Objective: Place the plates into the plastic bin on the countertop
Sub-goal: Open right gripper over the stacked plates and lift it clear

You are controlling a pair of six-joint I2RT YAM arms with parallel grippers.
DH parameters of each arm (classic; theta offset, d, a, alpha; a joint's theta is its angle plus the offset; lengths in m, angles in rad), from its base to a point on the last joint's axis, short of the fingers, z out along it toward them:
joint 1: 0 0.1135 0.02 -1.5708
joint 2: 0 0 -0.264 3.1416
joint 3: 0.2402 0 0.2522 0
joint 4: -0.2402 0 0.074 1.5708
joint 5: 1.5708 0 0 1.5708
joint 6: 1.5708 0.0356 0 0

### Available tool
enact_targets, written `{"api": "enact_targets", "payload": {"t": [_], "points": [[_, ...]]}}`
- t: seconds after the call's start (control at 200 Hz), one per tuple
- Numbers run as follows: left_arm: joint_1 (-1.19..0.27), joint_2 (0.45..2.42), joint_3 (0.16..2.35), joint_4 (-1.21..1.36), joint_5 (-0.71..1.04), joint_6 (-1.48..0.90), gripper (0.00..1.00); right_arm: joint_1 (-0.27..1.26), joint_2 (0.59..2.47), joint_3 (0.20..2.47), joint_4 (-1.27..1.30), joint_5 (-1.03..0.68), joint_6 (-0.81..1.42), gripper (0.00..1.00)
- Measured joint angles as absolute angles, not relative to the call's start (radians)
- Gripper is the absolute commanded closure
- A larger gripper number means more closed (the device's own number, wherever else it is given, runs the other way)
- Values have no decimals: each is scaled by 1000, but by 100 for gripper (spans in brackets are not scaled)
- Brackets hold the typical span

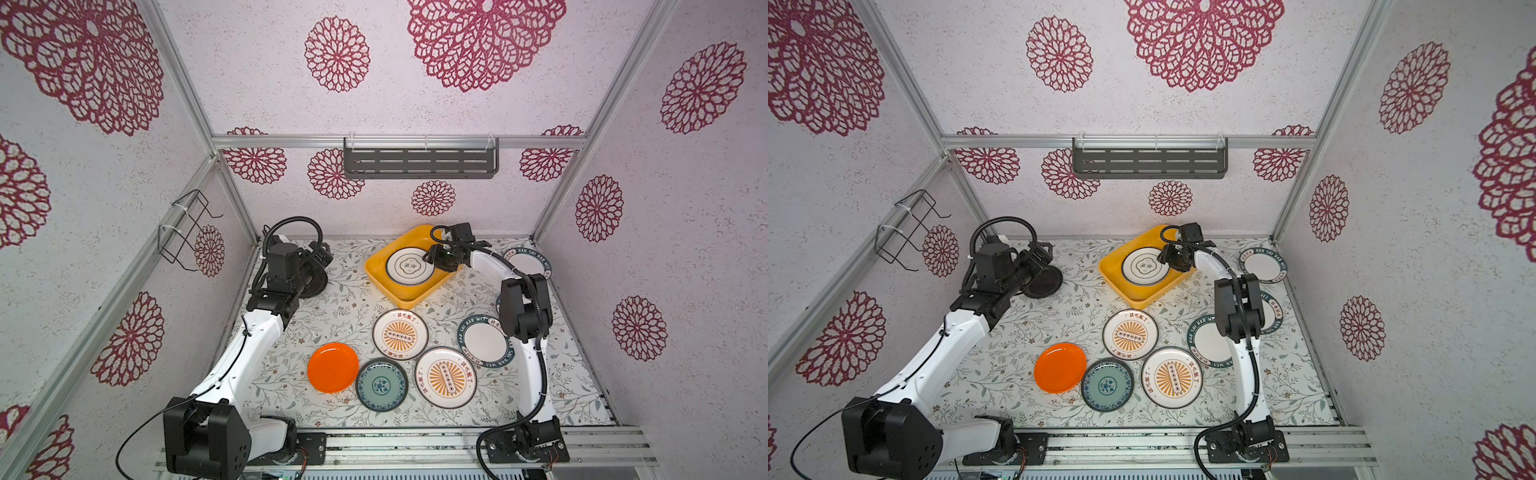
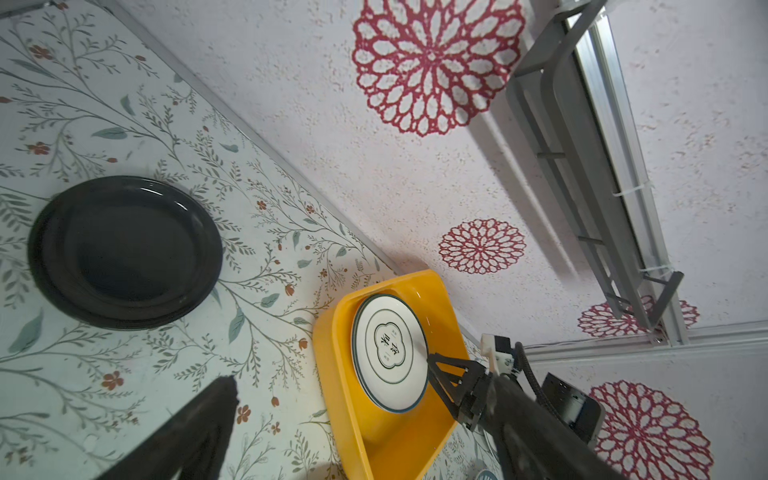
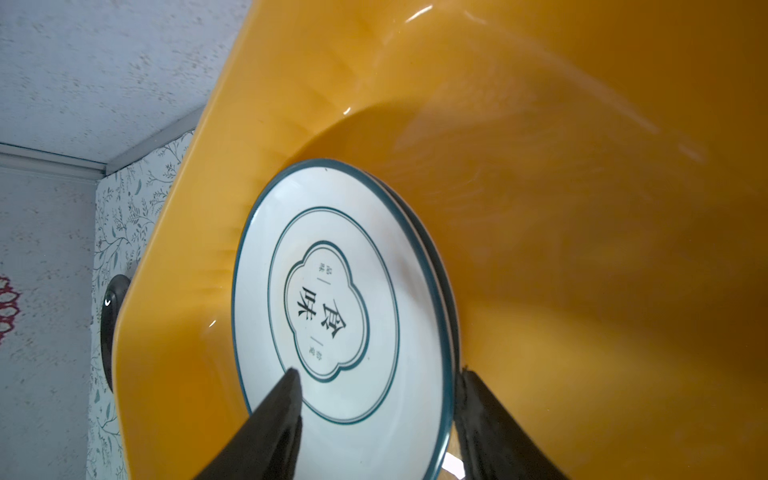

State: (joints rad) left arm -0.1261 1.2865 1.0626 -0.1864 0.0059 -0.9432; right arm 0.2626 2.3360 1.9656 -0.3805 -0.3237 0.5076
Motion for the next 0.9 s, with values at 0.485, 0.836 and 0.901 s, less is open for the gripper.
{"api": "enact_targets", "payload": {"t": [0.485,0.836,0.901], "points": [[76,1368,1062,-298,102,-943,3,279,2341,2065,-447,-257,451,23],[153,1524,1017,-311,213,-966,3,311,2287,2064,-417,-243,436,14],[153,1549,1022,-321,244,-955,3,319,2256,2055,-412,-236,437,8]]}}
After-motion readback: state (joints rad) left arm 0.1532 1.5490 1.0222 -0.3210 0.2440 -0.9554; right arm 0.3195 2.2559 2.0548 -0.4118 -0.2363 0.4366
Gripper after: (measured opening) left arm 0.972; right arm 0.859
